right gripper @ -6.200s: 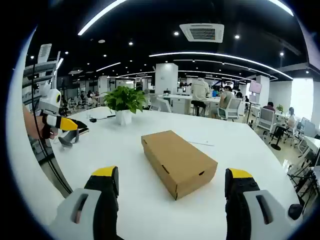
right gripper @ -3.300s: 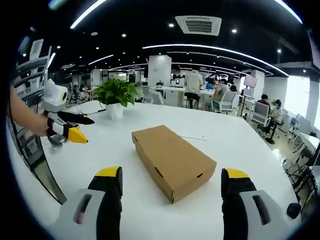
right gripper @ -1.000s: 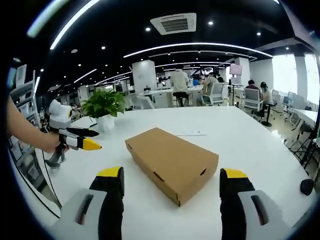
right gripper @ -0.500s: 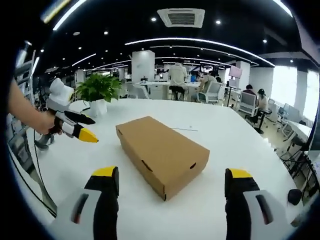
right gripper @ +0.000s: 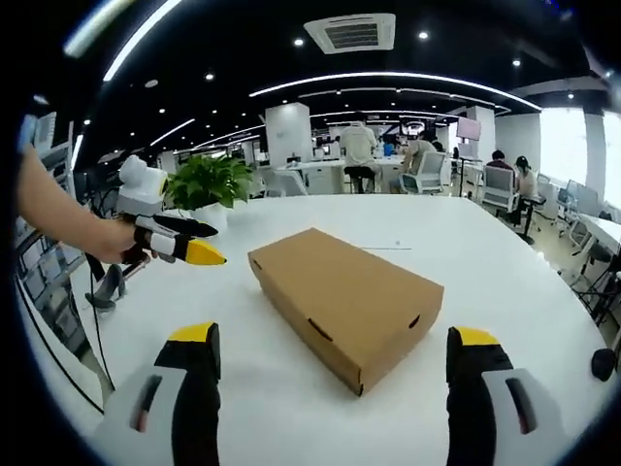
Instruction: Operate the shoe box by opening the lid, removing the specified soft item, and placing it in the target area until the item is outside and the box remains undamaged.
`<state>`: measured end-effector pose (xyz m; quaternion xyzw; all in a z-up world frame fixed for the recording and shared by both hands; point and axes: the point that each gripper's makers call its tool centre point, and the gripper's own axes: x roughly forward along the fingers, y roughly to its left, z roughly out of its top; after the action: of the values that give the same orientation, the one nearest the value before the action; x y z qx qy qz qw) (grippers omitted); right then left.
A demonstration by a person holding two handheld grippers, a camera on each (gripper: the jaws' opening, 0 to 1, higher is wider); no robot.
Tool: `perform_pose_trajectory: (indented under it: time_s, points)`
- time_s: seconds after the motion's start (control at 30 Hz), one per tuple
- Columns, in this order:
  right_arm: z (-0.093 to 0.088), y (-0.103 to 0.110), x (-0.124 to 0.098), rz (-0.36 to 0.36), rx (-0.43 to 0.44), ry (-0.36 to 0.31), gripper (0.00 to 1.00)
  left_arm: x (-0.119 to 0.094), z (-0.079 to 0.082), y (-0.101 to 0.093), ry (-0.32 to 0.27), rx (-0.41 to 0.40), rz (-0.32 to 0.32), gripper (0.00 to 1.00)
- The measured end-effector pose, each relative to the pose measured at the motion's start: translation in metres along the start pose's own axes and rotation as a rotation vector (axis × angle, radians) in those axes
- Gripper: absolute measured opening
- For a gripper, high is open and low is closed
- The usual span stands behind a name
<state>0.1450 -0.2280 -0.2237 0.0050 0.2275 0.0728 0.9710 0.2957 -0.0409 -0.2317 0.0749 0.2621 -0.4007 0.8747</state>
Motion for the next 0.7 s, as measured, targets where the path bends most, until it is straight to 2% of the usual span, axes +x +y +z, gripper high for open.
perform_pose_trajectory:
  time_s: [0.03,0.1,0.13,0.17,0.23,0.3,0.33,0.4,0.43,0.53,0.6,0.67,0.7]
  points:
    - [-0.006,-0.003,-0.001,-0.011,-0.035,0.047,0.98,0.002,0.001,0.0,0.007,0.038,-0.014,0.99]
    - [-0.002,-0.003,0.0,0.0,-0.012,0.019,0.98,0.003,0.006,0.002,0.002,0.117,-0.022,0.99]
    - [-0.003,-0.004,0.001,-0.005,-0.01,0.029,0.96,0.004,0.007,0.002,0.009,0.122,-0.028,0.99]
    - [-0.01,-0.01,0.0,-0.034,-0.051,0.077,0.94,0.006,0.007,0.002,0.024,0.114,-0.038,0.99]
    - [-0.011,-0.012,0.001,-0.037,-0.087,0.088,0.9,0.009,0.006,0.003,0.056,0.126,-0.047,0.99]
    - [-0.011,-0.01,0.001,-0.023,-0.064,0.075,0.91,0.012,0.005,0.0,0.064,0.172,-0.074,0.99]
    - [-0.013,-0.007,0.002,-0.001,-0.052,0.083,0.92,0.014,0.005,-0.001,0.07,0.153,-0.081,0.99]
    - [-0.018,-0.008,0.002,-0.005,-0.088,0.11,0.92,0.016,0.005,-0.003,0.081,0.128,-0.096,0.99]
    - [-0.017,-0.007,0.002,-0.002,-0.089,0.103,0.93,0.017,0.007,-0.003,0.078,0.129,-0.098,0.99]
    - [-0.019,-0.006,0.004,0.022,-0.037,0.102,0.99,0.022,0.008,0.001,0.072,0.149,-0.092,0.99]
    - [-0.022,-0.006,0.007,0.035,0.017,0.101,1.0,0.026,0.014,0.014,0.046,0.054,-0.045,0.96]
    - [-0.026,-0.01,0.009,0.026,0.015,0.122,1.0,0.028,0.021,0.032,0.015,0.029,0.025,0.88]
    - [-0.03,-0.015,0.009,0.009,-0.025,0.146,1.0,0.029,0.032,0.036,-0.044,-0.057,0.05,0.88]
